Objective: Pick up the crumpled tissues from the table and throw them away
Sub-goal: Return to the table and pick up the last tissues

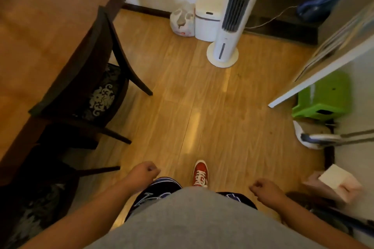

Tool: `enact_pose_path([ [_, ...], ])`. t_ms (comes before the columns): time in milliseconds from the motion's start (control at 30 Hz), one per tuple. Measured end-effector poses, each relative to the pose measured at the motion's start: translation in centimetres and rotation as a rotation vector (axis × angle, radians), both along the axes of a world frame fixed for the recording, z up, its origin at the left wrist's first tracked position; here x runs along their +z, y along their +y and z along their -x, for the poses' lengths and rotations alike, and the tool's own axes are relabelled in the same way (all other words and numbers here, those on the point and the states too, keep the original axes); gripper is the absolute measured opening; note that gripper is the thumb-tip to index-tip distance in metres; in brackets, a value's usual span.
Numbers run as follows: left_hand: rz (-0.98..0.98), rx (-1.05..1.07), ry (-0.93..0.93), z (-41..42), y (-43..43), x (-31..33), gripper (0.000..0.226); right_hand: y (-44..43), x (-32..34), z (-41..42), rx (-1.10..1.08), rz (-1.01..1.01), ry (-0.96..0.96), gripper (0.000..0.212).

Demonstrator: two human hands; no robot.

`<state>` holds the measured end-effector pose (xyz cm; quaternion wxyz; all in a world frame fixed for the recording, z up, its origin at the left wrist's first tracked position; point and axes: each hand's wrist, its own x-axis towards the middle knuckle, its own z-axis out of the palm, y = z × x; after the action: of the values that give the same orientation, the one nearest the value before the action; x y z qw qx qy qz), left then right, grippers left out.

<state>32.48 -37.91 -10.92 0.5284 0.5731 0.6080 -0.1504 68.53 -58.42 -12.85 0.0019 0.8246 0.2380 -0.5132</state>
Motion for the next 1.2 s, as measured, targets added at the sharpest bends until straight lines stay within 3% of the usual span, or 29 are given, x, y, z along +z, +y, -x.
enact_pose_path([
  [200,0.010,0.299,0.092,5.0,1.1,0.4,0.025,16.6,3.4,-0.9,0.348,-0.116,0.014,0.020],
  [400,0.040,0.515,0.032,7.9,3.1,0.3,0.023,31.8,6.5,4.3,0.627,-0.263,0.106,0.025],
  [667,-0.220,0.577,-0.061,9.5,13.5,8.0,0.009,45.2,13.3,14.8,0.765,-0.440,0.335,0.017],
  [933,-0.455,0.713,-0.224,12.6,22.6,16.5,0.008,55.3,18.4,24.4,1.018,-0.578,0.468,0.035],
  [1100,-0.542,0.902,-0.220,15.7,28.2,16.7,0.008,61.9,18.9,30.7,1.157,-0.627,0.542,0.031],
  [1200,-0.533,0.996,-0.139,18.6,31.4,15.2,0.008,67.1,18.0,35.3,1.242,-0.495,0.587,0.023],
])
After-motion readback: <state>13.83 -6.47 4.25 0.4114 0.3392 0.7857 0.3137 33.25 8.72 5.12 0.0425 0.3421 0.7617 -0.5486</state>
